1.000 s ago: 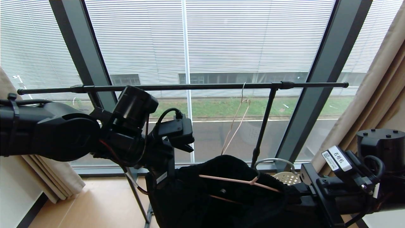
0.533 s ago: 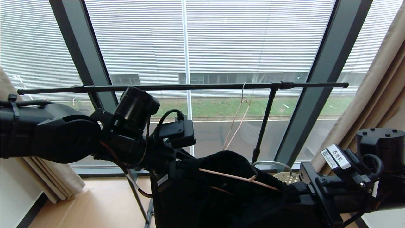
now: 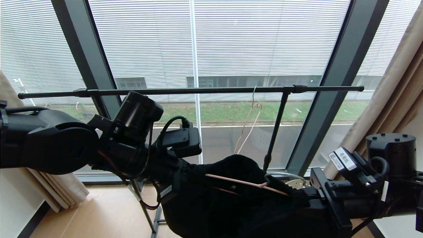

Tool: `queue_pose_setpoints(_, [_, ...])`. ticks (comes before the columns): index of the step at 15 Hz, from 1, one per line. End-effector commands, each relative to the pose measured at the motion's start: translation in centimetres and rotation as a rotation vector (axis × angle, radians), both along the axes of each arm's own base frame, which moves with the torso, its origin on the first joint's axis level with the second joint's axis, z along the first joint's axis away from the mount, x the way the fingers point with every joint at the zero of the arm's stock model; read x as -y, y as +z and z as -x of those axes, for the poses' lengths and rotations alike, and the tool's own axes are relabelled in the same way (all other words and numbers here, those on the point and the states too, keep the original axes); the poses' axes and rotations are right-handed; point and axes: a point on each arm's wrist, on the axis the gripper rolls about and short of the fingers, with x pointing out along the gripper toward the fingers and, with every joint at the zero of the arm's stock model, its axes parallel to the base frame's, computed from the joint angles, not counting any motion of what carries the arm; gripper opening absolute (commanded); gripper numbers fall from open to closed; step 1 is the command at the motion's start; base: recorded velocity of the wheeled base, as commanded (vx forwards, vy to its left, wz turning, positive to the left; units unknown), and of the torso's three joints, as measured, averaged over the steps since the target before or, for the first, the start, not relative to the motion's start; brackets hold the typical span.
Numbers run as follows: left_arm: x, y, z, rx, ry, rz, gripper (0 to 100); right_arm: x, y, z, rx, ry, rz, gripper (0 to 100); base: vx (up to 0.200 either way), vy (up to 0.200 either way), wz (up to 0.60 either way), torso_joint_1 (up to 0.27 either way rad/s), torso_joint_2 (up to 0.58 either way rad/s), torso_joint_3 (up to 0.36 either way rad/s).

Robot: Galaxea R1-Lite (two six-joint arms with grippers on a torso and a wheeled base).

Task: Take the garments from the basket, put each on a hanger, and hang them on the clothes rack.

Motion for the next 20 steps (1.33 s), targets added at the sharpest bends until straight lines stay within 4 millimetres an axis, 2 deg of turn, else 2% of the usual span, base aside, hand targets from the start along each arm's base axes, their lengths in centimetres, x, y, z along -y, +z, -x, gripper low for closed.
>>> queue_pose_setpoints(1, [-0.3, 0.2, 0.5, 0.003, 0.0, 0.002, 0, 0.1, 0.1, -0.5, -0.034, -0.025, -0.005, 0, 0.0, 0.0, 0.0, 0.0, 0.0, 0.0])
queue_pose_setpoints(3, [-0.5, 0.3, 0.6, 0.004, 0.003, 0.004, 0, 0.3, 0.1, -0.6, -0.05, -0.039, -0.007, 0, 0.0, 0.0, 0.0, 0.0, 0.0, 0.0])
queue_pose_setpoints(4, [-0.5, 0.4, 0.6, 0.007, 0.003, 0.005, 0, 0.4, 0.0, -0.6, -0.047, -0.041, -0.007, 100, 0.0, 0.0, 0.0, 0.0, 0.0, 0.0])
queue_pose_setpoints(6, [-0.7, 0.4, 0.7, 0.007, 0.009, 0.005, 0, 0.7, 0.0, -0.7, -0.046, -0.052, -0.008, 100, 0.0, 0.0, 0.0, 0.0, 0.0, 0.0])
queue_pose_setpoints(9, [-1.8, 0.5, 0.8, 0.006, 0.04, 0.007, 0, 2.3, -0.2, -1.3, 0.045, -0.087, 0.01, 100, 0.0, 0.0, 0.0, 0.0, 0.0, 0.0])
queue_pose_setpoints(16, [-4.1, 0.6, 1.1, -0.03, 0.141, 0.018, 0, 2.8, 0.4, -1.0, 0.08, -0.067, -0.013, 100, 0.0, 0.0, 0.0, 0.0, 0.0, 0.0])
queue_pose_setpoints(20, [-5.6, 1.8, 2.6, -0.081, 0.237, 0.077, 0, 4.0, 0.5, -1.9, 0.087, -0.127, -0.013, 100, 0.0, 0.0, 0.0, 0.0, 0.0, 0.0])
